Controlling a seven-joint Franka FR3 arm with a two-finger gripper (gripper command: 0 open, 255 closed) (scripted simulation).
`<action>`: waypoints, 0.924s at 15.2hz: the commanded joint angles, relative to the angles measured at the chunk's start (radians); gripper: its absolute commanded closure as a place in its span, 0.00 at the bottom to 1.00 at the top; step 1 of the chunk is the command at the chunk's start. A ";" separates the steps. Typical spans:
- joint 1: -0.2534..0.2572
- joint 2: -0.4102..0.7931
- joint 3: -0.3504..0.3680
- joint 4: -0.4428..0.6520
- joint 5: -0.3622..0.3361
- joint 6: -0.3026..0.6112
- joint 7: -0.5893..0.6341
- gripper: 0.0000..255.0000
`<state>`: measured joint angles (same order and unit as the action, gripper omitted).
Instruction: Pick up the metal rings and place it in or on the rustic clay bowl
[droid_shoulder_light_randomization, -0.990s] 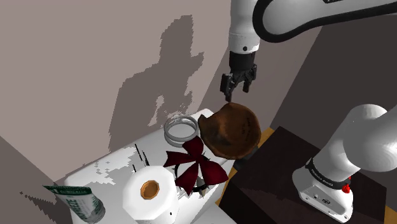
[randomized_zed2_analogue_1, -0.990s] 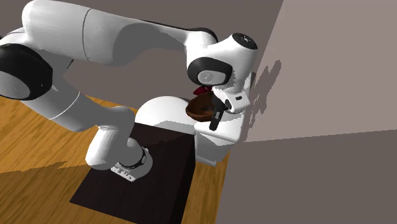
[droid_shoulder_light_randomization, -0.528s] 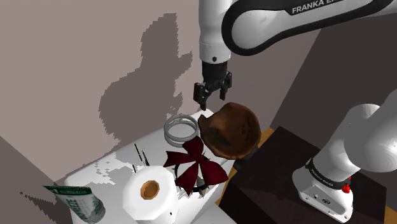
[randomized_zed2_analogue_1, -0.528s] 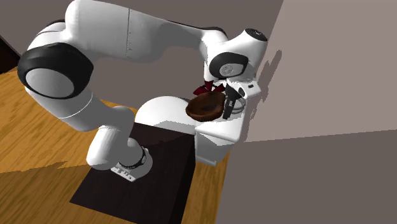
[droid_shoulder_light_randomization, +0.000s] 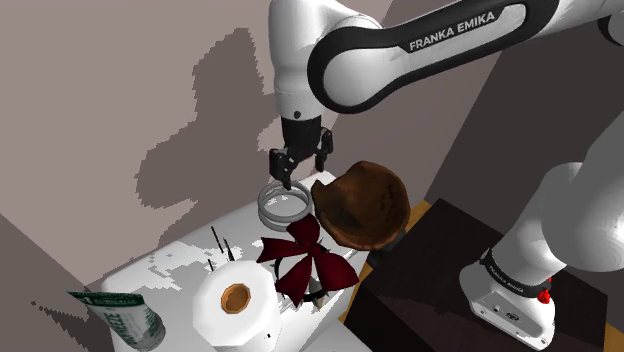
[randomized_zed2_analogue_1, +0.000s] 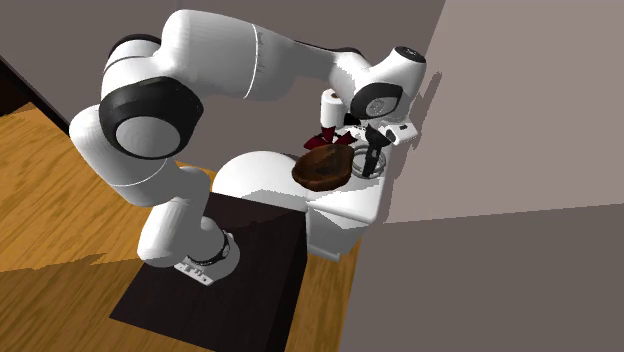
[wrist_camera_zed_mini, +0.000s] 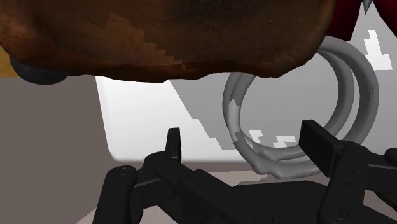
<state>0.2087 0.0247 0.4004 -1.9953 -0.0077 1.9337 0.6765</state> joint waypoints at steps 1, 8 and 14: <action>0.002 0.011 0.002 -0.013 -0.005 0.024 0.006 0.00; 0.003 0.024 0.002 -0.048 -0.010 0.071 0.010 0.00; 0.003 0.023 0.002 -0.048 -0.010 0.070 0.010 1.00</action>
<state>0.2115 0.0481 0.4022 -2.0433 -0.0178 2.0041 0.6862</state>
